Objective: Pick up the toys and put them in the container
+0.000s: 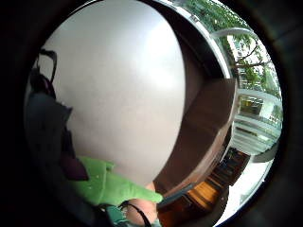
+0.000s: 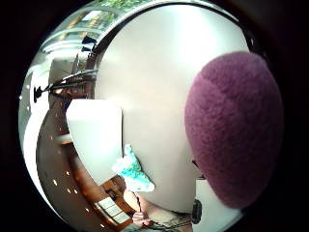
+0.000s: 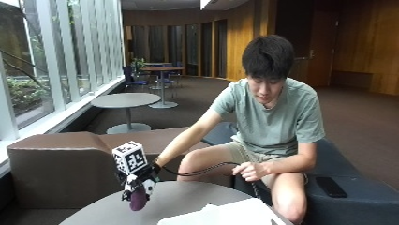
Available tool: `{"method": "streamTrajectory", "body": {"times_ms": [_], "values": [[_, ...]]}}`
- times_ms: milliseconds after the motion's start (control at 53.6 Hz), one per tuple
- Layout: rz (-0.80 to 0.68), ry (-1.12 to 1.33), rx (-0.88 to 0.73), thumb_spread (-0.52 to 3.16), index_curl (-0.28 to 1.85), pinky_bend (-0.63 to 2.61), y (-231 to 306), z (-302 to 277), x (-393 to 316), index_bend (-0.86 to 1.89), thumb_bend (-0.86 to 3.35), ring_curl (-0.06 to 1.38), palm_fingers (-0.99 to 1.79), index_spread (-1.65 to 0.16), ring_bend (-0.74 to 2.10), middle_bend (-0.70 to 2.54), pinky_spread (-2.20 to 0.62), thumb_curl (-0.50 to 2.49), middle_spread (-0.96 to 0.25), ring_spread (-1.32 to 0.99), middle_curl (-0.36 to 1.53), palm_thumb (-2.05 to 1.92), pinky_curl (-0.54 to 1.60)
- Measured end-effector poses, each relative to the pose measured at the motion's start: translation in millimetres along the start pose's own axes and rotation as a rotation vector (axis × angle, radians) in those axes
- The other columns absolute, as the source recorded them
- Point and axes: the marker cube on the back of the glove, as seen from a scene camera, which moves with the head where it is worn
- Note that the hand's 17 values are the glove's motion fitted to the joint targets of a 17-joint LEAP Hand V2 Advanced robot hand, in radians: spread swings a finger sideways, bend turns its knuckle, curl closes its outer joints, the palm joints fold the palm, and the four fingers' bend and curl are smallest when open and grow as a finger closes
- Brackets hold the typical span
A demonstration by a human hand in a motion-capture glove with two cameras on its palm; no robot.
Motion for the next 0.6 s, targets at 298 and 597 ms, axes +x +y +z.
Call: {"method": "streamTrajectory", "body": {"times_ms": [298, 597], "values": [[-0.156, 0.052, 0.177, 0.5, 0.09, 1.04, 51.8, -154.2, -78.7, 0.71, 0.17, 0.67, 1.05, -0.36, 1.26, 1.0, -0.37, 0.86, -0.28, -0.37, 0.73, 0.7, 0.44], [-0.358, 0.025, 0.334, 0.22, 0.11, 1.06, 104.7, -249.1, -212.4, 0.84, 0.15, 0.7, 1.01, -0.39, 1.28, 1.02, -0.38, 0.97, -0.27, -0.38, 0.81, 0.7, 0.49]]}}
